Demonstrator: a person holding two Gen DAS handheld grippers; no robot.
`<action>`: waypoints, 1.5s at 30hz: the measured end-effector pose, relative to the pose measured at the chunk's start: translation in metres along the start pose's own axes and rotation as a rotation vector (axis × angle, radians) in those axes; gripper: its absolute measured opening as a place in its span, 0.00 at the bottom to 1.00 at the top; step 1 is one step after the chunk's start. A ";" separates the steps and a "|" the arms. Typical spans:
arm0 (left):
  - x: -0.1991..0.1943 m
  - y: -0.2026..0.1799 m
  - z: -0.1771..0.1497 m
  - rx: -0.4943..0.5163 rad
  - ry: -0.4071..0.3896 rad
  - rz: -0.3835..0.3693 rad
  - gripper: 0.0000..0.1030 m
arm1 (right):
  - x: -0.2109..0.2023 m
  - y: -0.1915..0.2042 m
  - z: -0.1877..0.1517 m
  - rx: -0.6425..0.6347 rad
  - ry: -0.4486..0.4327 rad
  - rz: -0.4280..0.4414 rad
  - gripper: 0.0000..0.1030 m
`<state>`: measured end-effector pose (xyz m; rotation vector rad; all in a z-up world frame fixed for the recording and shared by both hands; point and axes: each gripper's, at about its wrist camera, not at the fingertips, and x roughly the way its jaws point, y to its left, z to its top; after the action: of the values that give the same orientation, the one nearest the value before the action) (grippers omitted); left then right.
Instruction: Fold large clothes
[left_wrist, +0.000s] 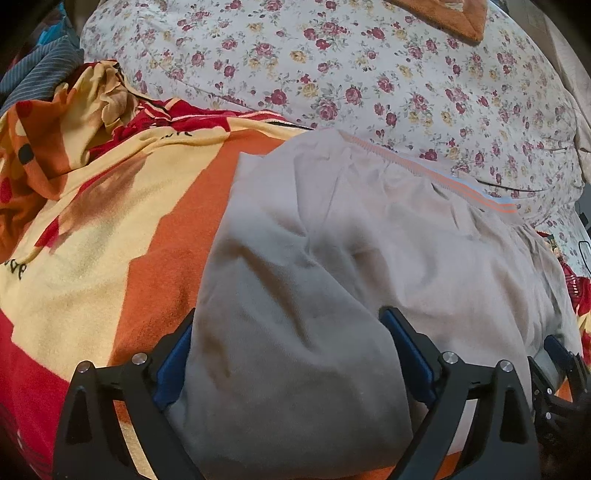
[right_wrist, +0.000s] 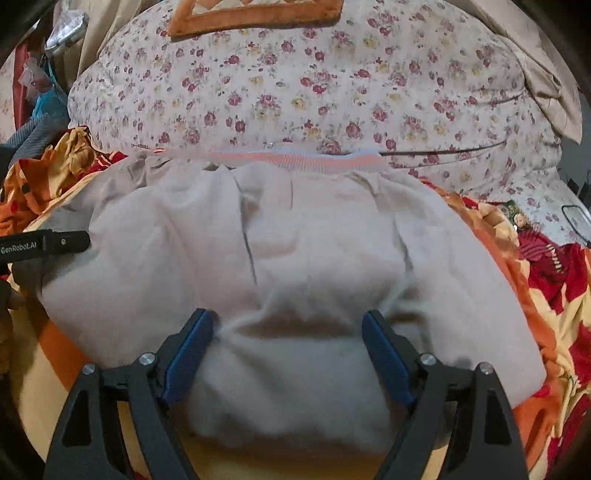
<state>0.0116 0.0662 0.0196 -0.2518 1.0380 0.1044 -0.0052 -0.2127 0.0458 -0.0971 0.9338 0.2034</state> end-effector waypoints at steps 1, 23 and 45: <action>0.000 0.000 0.000 -0.001 0.000 0.000 0.89 | 0.000 -0.001 -0.001 0.007 0.001 0.004 0.84; -0.008 0.027 0.005 -0.135 -0.034 -0.067 0.86 | -0.004 0.004 0.002 -0.030 0.017 -0.029 0.87; -0.057 0.054 0.002 -0.269 -0.097 -0.183 0.85 | -0.005 0.001 0.002 -0.026 0.020 -0.010 0.88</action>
<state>-0.0266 0.1206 0.0611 -0.5797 0.8988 0.0895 -0.0064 -0.2120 0.0513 -0.1283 0.9503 0.2055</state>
